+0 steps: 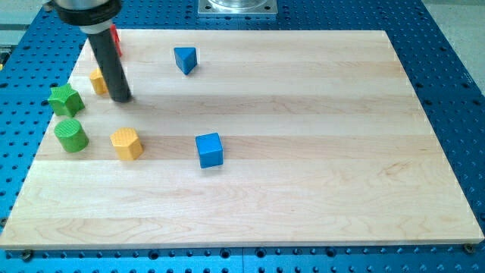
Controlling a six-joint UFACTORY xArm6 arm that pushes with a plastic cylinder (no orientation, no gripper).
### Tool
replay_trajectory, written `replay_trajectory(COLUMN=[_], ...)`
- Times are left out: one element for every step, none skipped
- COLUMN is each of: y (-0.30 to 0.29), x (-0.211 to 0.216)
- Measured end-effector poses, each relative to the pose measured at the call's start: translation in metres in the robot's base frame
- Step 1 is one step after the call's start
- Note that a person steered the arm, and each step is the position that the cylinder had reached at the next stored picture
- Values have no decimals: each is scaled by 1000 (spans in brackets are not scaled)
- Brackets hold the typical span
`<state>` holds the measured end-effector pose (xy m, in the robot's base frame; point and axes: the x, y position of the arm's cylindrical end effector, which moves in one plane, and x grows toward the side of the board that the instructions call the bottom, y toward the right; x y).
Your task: Make the u shape of blocks by adusting the blue blocks
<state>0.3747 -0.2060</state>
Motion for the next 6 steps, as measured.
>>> replay_trajectory(y=[0, 0, 1, 98, 184, 191], x=[-2, -13, -15, 23, 79, 108])
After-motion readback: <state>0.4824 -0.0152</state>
